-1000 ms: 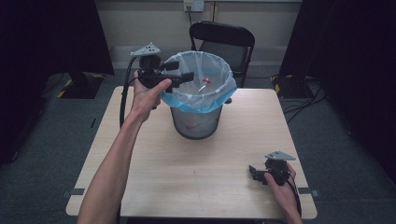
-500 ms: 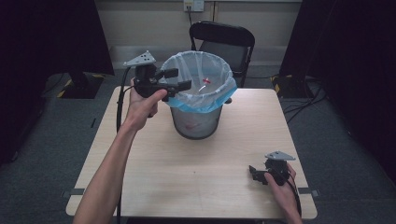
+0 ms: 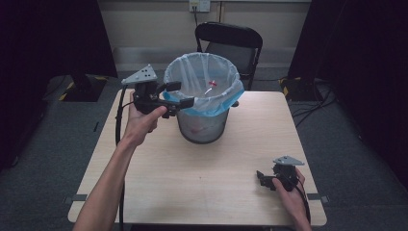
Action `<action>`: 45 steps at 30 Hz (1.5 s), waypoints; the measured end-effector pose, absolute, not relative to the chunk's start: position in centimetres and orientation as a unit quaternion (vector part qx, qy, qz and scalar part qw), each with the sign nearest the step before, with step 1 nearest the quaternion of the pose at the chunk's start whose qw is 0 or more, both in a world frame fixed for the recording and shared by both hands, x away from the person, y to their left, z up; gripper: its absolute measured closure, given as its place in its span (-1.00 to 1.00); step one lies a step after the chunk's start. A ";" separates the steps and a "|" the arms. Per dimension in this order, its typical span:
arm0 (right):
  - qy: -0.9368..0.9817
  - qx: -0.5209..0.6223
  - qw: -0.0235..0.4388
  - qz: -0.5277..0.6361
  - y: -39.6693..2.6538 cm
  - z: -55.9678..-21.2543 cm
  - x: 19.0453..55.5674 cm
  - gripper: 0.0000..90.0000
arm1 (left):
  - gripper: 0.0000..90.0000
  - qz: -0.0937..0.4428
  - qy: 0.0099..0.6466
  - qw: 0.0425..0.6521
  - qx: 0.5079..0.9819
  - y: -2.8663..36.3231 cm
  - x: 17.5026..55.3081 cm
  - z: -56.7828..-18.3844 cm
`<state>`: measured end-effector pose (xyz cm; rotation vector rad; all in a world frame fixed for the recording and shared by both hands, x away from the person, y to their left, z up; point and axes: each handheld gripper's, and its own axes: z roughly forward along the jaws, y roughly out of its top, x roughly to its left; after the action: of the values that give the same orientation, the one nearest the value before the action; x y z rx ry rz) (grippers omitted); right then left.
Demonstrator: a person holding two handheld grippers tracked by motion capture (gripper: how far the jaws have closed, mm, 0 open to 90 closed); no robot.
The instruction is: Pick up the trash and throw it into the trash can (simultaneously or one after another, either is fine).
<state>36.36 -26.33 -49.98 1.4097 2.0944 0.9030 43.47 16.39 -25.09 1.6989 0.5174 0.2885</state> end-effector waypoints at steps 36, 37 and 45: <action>0.760 0.512 0.228 0.328 -26.3 -50.0 36.4 -0.75 | -0.64 0.123 0.242 0.574 0.772 20.2 38.7 -33.5; 0.760 0.512 0.228 0.328 -26.3 -50.0 36.4 -0.75 | -0.64 0.123 0.242 0.574 0.772 20.2 38.7 -33.5; 0.760 0.512 0.228 0.328 -26.3 -50.0 36.4 -0.75 | -0.63 0.122 0.267 0.558 0.776 21.0 38.3 -36.7</action>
<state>36.36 -26.33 -49.98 1.4099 2.0941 0.9031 38.33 21.02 -36.65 1.8302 0.6298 0.2867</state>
